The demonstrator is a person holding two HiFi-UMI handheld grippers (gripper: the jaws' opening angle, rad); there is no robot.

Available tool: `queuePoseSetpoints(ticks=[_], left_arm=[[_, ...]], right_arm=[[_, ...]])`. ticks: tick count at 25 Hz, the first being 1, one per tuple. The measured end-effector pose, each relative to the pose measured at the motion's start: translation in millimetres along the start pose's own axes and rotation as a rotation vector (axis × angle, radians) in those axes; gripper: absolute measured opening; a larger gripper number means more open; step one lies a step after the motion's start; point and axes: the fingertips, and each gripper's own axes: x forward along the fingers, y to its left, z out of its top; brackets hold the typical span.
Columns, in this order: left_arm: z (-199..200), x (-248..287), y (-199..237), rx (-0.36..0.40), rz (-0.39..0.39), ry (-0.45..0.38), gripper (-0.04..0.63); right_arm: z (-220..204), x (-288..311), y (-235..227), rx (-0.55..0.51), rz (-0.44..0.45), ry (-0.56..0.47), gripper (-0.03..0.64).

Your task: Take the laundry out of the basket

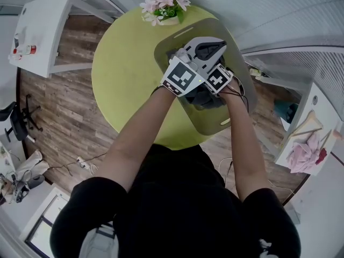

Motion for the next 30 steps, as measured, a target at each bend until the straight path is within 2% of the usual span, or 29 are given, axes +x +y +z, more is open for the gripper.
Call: queuePoseSetpoints(ticks=[4,14,17,22,30], left_arm=[[-1,-2,5,-0.013,0.017,0.001,0.009],[-1,0,11,-0.018,0.038,-0.002,0.009],[2,-1,9,-0.016,0.041,0.001,0.009],[-5,-1,12,-0.004,0.053,0.02,0.009],[1,-5,9,-0.014,0.059,0.011,0.009]], right_arm=[[-3,13,-3,-0.006,-0.01,0.008,0.431],[2,25,-6,-0.007,0.008,-0.073,0.43],[2,18,-4,0.005,0.01,-0.084,0.421],[2,5,-4,0.005,0.024,-0.079,0.37],[11,-43,5,-0.007,0.005,-0.117,0.36]])
